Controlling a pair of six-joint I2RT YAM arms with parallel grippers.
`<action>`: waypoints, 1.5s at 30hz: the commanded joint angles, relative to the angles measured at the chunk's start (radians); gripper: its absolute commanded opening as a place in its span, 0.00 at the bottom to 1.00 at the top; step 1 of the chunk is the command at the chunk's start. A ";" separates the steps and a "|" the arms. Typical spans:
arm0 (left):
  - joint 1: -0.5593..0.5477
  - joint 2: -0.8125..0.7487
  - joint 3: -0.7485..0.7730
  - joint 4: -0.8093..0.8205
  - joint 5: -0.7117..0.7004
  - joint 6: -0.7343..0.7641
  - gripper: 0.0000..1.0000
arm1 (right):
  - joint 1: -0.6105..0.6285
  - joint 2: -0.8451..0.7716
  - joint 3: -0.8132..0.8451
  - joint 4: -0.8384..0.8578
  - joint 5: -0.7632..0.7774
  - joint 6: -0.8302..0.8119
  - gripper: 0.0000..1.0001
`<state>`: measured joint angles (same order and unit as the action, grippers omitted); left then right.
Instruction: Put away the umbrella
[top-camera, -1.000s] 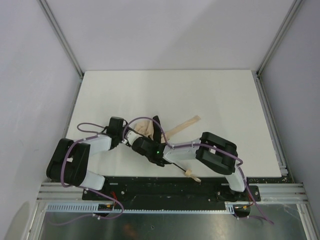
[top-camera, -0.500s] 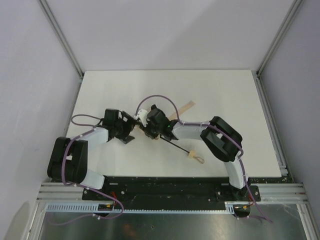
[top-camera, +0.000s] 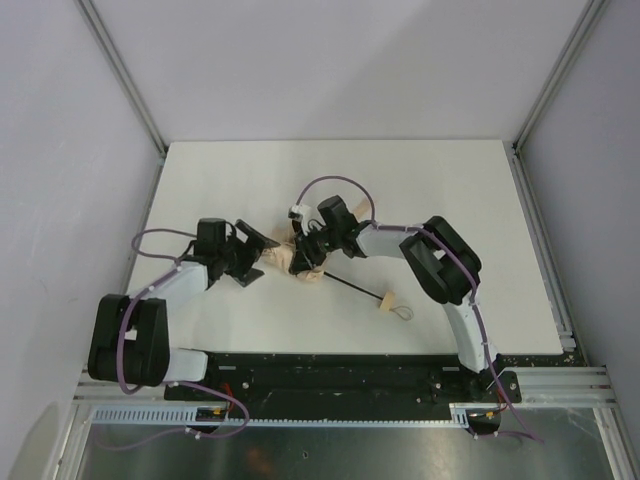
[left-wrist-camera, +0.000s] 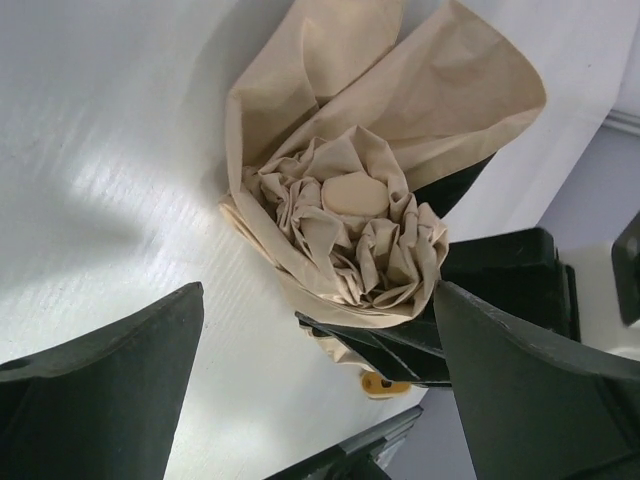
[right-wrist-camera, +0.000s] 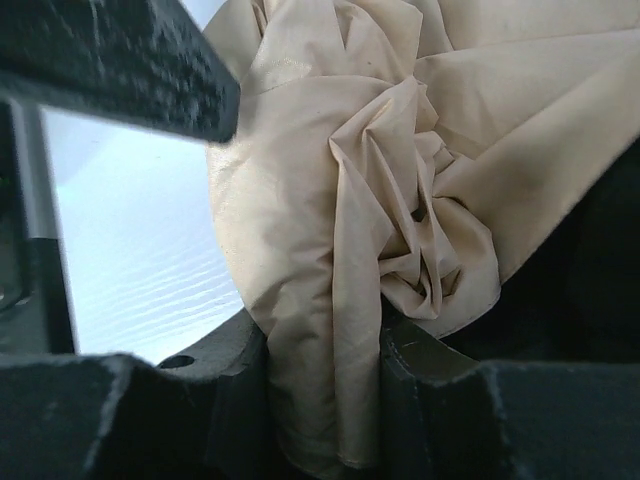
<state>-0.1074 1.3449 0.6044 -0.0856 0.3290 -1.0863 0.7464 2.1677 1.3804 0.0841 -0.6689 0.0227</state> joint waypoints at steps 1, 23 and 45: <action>-0.045 0.019 -0.021 0.045 0.027 -0.033 1.00 | -0.003 0.120 -0.013 -0.127 -0.187 0.164 0.00; -0.192 0.226 -0.101 0.149 -0.232 -0.123 0.86 | -0.028 0.130 0.033 -0.019 -0.380 0.360 0.00; -0.201 0.261 -0.103 0.162 -0.225 -0.044 0.09 | 0.025 -0.130 0.125 -0.399 0.325 0.157 0.74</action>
<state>-0.2974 1.5570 0.5526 0.2817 0.2127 -1.2289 0.7425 2.1590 1.5146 -0.2287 -0.5827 0.2501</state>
